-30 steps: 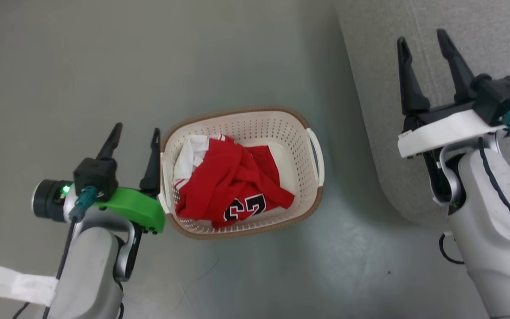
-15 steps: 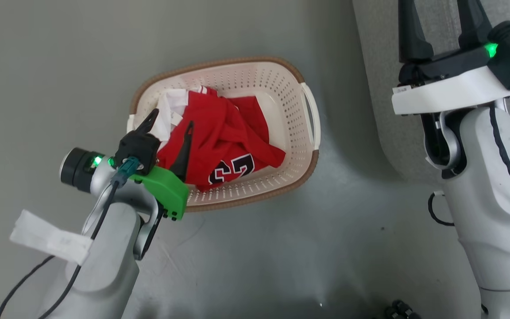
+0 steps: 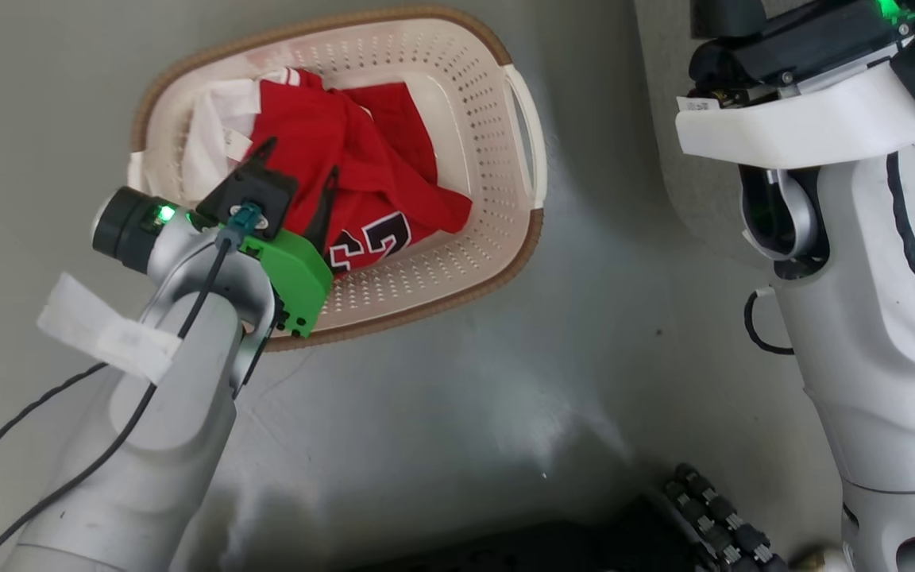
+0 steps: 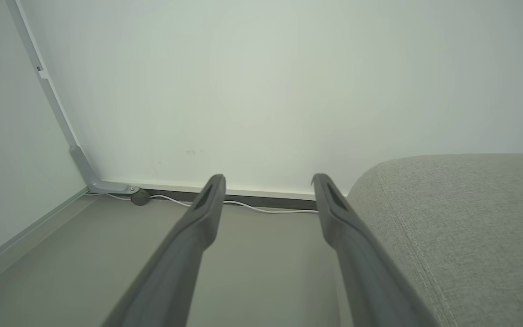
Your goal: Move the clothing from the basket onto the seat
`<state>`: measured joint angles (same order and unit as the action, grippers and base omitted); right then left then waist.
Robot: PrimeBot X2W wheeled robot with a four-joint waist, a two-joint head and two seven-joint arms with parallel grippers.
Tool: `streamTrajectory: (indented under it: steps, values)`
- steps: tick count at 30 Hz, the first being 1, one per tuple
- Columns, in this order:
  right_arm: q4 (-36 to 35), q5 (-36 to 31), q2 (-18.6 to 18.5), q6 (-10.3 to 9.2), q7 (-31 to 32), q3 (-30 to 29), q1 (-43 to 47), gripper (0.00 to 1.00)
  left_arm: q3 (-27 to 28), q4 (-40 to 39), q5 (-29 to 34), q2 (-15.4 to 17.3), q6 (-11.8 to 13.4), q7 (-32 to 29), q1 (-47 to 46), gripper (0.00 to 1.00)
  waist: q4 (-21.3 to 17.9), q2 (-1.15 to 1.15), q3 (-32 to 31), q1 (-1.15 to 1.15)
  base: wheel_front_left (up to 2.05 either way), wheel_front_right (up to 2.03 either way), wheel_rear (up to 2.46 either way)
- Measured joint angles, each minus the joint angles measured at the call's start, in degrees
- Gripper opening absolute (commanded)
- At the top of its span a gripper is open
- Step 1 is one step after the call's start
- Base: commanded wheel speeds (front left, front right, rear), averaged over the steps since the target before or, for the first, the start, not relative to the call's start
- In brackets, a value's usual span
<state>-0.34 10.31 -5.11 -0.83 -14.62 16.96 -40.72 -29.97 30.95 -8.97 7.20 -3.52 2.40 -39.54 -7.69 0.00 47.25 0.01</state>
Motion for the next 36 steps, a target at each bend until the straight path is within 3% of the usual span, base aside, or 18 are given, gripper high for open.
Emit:
streamTrajectory:
  steps: [13, 25, 26, 27, 28, 29, 36]
  values:
    - [-2.90, -0.21, 1.10, 0.24, -0.04, 0.86, -1.32, 1.00, 0.44, 9.29, -0.36, 0.41, -0.56, -3.45, -3.75, 1.00, -5.36, 0.00, 6.60, 0.00, 0.00, 0.00, 0.00]
    - [-3.91, -0.19, 1.44, -0.27, -0.05, 1.23, -1.47, 1.00, 2.03, 17.25, -0.88, -0.46, 0.70, -8.01, -6.52, 1.00, -6.76, 0.00, 8.68, -0.01, 0.00, 0.00, 0.00]
    - [-3.92, -0.19, 1.46, -0.27, -0.04, 1.24, -1.47, 1.00, 2.03, 17.71, -0.88, -0.59, 0.76, -8.40, -6.83, 0.82, -6.75, 0.00, 8.69, -0.01, 0.00, 0.00, 0.00]
    - [-3.92, -0.19, 1.46, -0.27, -0.04, 1.24, -1.47, 1.00, 2.03, 17.71, -0.88, -0.59, 0.76, -8.40, -6.83, 0.40, -6.75, 0.00, 8.69, -0.01, 0.00, 0.00, 0.00]
    - [-3.92, -0.19, 1.46, -0.27, -0.04, 1.24, -1.47, 1.00, 1.99, 17.97, -0.88, -0.66, 0.79, -8.39, -7.07, 0.11, -6.74, 0.00, 8.69, -0.01, 0.00, 0.00, 0.00]
    - [-3.92, -0.18, 1.47, -0.27, -0.04, 1.23, -1.47, 1.00, 1.94, 18.19, -0.88, -0.69, 0.79, -8.39, -7.39, 0.00, -6.73, 0.00, 8.69, -0.01, 0.00, 0.00, 0.00]
    - [-3.90, -0.20, 1.49, -0.27, -0.05, 1.04, -1.47, 1.00, 1.59, 19.42, -0.87, -1.47, 0.85, -7.53, -9.37, 0.00, -6.39, 0.00, 8.41, -0.01, 0.00, 0.00, 0.00]
